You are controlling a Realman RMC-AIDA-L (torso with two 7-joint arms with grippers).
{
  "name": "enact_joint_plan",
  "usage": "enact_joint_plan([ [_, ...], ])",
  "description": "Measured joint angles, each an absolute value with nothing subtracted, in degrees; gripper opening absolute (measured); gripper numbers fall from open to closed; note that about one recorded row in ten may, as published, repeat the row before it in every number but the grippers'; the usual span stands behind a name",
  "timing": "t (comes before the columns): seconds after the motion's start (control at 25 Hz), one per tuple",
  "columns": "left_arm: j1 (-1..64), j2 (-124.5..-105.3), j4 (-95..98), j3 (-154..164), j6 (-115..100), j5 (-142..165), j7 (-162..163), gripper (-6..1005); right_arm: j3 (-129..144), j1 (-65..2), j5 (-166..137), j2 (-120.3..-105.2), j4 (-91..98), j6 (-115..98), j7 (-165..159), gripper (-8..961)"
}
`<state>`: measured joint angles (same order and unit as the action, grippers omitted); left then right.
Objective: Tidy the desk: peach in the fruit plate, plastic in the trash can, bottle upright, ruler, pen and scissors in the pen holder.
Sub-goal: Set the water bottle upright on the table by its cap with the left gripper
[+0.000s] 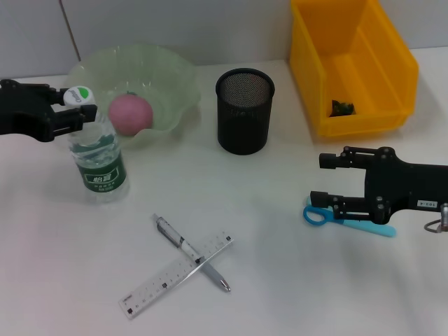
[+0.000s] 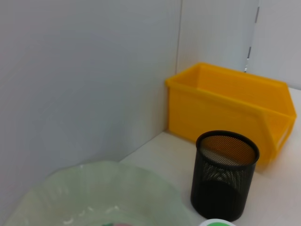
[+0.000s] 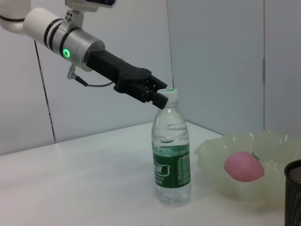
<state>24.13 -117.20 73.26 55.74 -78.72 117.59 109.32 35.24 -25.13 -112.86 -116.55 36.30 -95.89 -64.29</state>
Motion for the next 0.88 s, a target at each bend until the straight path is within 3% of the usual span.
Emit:
enact_joint_plan([
  [0.88,24.8,-116.9,71.1,53.9,-78.0,119.0,107.9,434,35.5,-25.3,-112.7,-116.63,36.6,-95.9,-65.1,704],
])
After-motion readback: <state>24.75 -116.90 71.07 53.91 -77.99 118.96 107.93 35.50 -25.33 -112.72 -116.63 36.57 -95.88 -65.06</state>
